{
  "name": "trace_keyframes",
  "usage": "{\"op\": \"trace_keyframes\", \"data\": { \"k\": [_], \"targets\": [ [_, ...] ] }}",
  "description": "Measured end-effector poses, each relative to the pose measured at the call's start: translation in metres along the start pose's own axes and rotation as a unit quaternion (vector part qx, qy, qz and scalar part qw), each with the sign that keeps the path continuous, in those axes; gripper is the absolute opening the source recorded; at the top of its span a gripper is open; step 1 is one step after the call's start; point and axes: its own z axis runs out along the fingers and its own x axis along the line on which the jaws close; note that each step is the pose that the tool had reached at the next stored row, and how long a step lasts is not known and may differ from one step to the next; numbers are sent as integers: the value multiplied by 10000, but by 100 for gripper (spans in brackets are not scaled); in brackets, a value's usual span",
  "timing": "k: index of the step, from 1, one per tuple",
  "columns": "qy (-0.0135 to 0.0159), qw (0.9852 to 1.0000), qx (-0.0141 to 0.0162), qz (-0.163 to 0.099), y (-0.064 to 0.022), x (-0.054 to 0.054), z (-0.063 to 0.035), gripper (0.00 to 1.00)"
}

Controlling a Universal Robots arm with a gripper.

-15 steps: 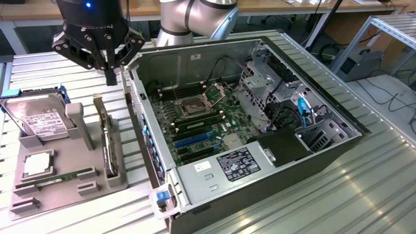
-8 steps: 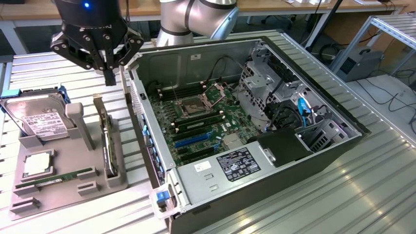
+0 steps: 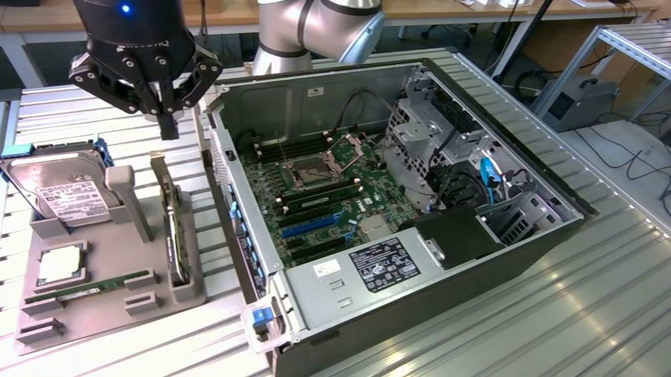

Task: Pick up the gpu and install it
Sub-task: 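Reach for the gpu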

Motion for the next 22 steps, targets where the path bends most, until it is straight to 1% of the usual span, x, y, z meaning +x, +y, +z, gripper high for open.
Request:
{"op": "trace_keyframes", "data": {
  "k": [9,22],
  "targets": [
    [0,10000,0,0,-18,185,-5,11],
    [0,10000,0,0,-24,243,-7,11]
  ]
}}
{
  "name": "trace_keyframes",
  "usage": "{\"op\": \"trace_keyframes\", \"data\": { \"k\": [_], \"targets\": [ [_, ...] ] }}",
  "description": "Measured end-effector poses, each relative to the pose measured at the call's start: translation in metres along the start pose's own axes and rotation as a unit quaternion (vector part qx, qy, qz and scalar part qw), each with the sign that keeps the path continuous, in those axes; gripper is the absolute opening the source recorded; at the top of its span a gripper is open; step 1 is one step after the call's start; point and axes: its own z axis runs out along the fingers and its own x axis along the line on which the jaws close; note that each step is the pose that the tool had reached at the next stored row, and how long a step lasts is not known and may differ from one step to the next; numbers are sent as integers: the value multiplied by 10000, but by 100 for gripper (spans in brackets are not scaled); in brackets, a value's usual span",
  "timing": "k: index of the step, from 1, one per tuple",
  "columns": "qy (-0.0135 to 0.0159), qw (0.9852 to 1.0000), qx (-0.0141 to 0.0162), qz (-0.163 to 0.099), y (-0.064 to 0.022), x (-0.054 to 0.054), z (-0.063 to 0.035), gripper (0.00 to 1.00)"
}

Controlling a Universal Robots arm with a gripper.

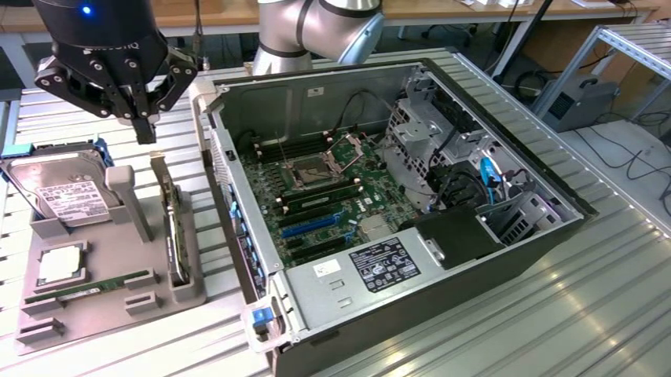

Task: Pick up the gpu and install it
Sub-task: 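Reach for the gpu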

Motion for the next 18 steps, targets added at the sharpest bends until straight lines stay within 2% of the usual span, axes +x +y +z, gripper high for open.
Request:
{"op": "trace_keyframes", "data": {
  "k": [18],
  "targets": [
    [0,10000,0,0,-7,76,-2,11]
  ]
}}
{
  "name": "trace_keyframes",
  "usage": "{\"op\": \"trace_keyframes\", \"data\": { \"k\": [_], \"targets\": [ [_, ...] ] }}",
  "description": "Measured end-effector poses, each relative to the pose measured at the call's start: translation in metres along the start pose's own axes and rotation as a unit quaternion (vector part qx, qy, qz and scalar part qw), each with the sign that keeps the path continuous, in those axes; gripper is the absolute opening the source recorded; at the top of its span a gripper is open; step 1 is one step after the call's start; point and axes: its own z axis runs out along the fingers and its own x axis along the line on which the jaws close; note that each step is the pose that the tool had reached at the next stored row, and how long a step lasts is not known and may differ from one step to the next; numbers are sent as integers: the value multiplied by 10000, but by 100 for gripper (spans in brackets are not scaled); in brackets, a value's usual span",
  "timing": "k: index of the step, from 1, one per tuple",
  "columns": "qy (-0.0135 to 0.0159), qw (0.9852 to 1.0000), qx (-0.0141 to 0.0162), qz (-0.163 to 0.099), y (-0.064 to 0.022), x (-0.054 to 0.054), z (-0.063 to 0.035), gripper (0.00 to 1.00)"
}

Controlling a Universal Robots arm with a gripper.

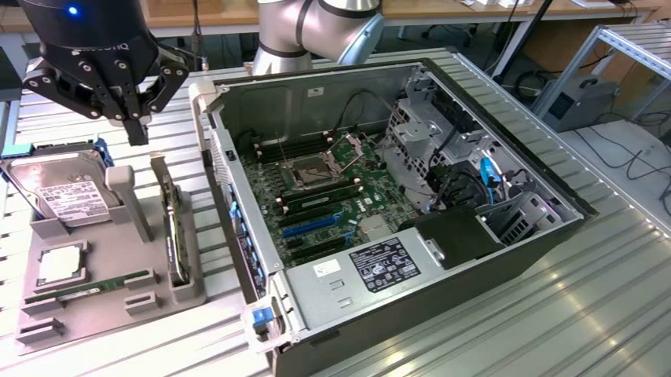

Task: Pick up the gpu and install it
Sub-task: 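Reach for the gpu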

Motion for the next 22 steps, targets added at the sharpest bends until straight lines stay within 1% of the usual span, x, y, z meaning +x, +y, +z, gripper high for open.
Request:
{"op": "trace_keyframes", "data": {
  "k": [8,22],
  "targets": [
    [0,10000,0,0,-2,22,-1,11],
    [0,10000,0,0,-8,93,-3,11]
  ]
}}
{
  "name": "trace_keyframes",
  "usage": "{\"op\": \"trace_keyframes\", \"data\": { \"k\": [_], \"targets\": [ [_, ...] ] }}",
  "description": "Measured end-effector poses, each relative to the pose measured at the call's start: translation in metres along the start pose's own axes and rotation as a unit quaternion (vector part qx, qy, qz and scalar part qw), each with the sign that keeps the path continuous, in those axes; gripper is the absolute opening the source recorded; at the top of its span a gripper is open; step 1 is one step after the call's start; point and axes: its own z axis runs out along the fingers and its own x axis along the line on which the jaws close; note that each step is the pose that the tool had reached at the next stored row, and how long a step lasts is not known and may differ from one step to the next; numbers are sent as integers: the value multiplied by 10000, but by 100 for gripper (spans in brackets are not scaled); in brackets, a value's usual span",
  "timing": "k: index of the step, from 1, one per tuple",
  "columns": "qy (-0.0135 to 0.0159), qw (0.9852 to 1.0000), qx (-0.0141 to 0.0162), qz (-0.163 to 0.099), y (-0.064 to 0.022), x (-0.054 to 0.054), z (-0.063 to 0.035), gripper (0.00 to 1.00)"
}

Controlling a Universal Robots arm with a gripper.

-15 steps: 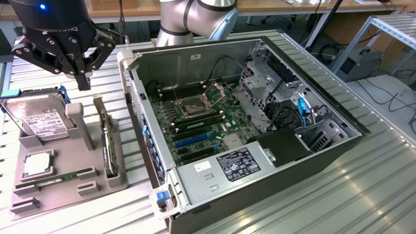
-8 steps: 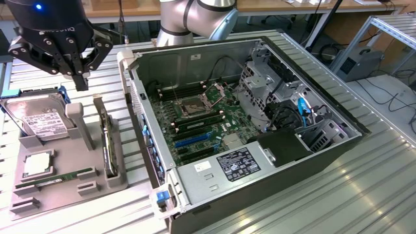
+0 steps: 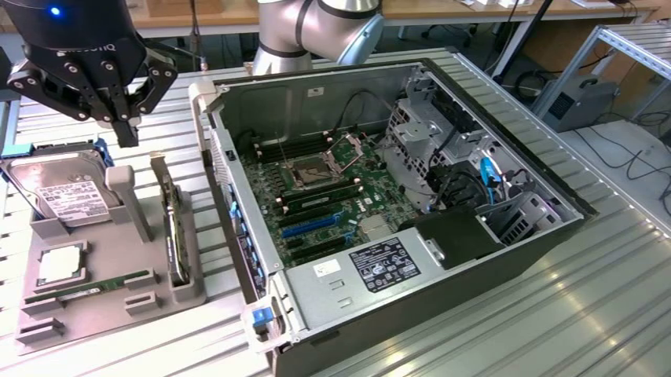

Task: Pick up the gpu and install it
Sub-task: 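Reach for the gpu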

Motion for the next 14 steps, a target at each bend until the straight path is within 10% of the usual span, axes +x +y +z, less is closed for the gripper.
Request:
{"op": "trace_keyframes", "data": {
  "k": [14],
  "targets": [
    [0,10000,0,0,-66,0,-2,11]
  ]
}}
